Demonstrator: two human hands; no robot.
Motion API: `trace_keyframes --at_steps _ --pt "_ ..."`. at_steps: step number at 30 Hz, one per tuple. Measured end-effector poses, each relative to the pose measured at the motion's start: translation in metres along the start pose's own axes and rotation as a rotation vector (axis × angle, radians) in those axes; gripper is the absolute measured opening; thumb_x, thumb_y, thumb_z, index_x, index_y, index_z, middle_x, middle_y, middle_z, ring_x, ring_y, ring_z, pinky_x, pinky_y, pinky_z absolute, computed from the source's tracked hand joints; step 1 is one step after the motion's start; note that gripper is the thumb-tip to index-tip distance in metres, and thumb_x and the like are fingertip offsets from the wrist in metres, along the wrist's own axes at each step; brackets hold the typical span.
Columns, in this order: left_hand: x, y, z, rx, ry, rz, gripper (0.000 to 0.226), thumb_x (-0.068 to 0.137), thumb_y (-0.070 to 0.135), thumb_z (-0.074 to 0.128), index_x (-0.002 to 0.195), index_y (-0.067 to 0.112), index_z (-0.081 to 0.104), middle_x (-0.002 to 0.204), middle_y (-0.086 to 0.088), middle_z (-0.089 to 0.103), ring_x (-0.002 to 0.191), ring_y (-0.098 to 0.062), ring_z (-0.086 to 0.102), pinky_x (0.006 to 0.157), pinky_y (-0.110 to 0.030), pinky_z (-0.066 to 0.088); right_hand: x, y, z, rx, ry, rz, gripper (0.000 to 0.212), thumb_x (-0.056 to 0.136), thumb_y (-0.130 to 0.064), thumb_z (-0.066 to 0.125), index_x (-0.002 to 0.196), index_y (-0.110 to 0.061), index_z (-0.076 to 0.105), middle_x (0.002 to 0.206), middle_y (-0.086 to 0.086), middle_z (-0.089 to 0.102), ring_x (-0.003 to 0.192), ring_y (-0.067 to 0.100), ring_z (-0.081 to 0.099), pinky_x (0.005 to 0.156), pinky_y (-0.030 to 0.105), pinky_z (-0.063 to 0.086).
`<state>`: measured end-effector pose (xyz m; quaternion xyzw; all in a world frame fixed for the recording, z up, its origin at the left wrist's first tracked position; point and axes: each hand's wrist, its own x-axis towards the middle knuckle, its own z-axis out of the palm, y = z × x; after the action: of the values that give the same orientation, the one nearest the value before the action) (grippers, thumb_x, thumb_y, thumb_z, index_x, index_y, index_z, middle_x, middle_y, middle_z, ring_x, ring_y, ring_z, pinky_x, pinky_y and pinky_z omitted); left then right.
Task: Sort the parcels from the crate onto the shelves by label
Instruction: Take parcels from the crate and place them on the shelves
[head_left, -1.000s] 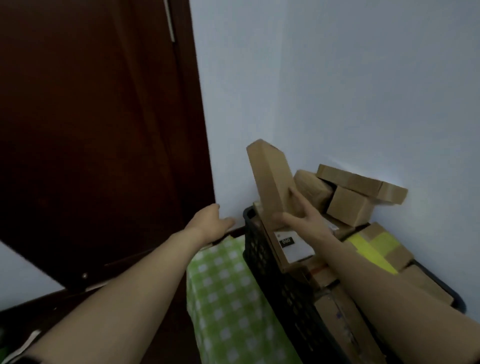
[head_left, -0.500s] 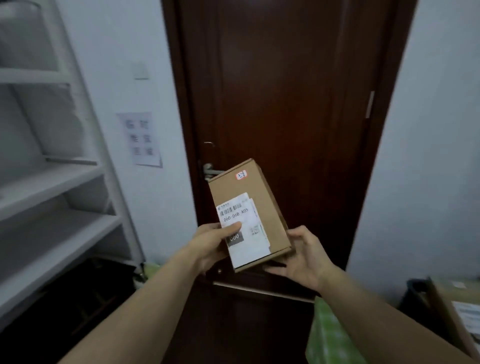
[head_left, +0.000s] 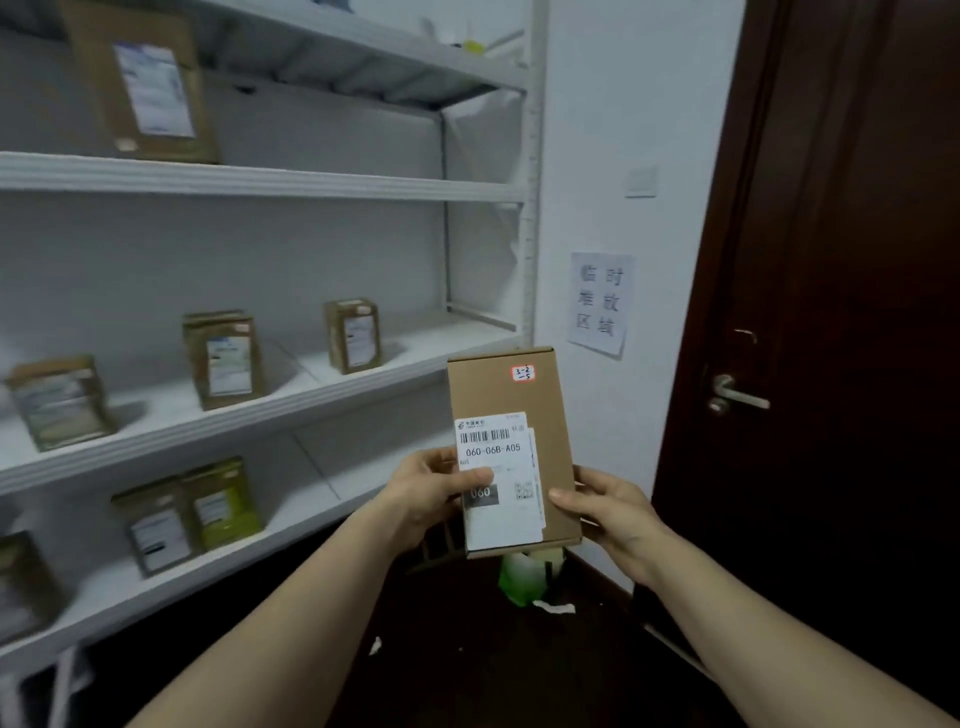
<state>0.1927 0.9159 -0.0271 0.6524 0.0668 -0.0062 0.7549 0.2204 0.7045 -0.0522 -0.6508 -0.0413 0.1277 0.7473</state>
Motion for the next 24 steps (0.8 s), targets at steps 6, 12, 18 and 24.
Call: trace_keyframes --at_steps 6,12,18,24 --pt "-0.033 0.019 -0.051 0.032 0.165 0.073 0.031 0.077 -0.008 0.070 0.104 0.006 0.067 0.092 -0.003 0.075 0.075 -0.012 0.072 0.058 -0.021 0.054 0.016 -0.010 0.058 -0.037 -0.168 -0.019 0.038 0.076 0.007 0.071 0.110 -0.008 0.063 0.098 0.010 0.072 0.085 0.020 0.070 0.069 0.024 0.057" --pt "-0.058 0.026 -0.082 0.069 0.279 0.106 0.031 0.076 -0.007 0.072 0.103 0.008 0.068 0.096 -0.005 0.074 0.083 -0.016 0.071 0.075 -0.030 0.056 0.020 -0.014 0.095 -0.085 -0.313 -0.030 0.036 0.076 0.010 0.070 0.102 -0.014 0.062 0.098 0.012 0.072 0.092 0.026 0.068 0.088 0.036 0.054" --pt "-0.076 0.022 -0.101 0.073 0.354 0.113 0.033 0.073 -0.009 0.073 0.102 0.005 0.069 0.093 -0.004 0.075 0.092 -0.023 0.069 0.093 -0.040 0.052 0.021 -0.009 0.117 -0.114 -0.386 -0.026 0.038 0.074 0.013 0.070 0.097 -0.016 0.061 0.091 0.010 0.071 0.089 0.026 0.067 0.089 0.038 0.053" --pt "-0.083 0.026 -0.109 0.089 0.389 0.131 0.030 0.076 -0.012 0.069 0.101 0.005 0.067 0.087 -0.003 0.074 0.077 -0.015 0.071 0.072 -0.026 0.056 0.025 -0.007 0.130 -0.105 -0.429 -0.007 0.040 0.072 0.012 0.072 0.102 -0.013 0.060 0.099 0.015 0.071 0.095 0.029 0.068 0.089 0.038 0.054"
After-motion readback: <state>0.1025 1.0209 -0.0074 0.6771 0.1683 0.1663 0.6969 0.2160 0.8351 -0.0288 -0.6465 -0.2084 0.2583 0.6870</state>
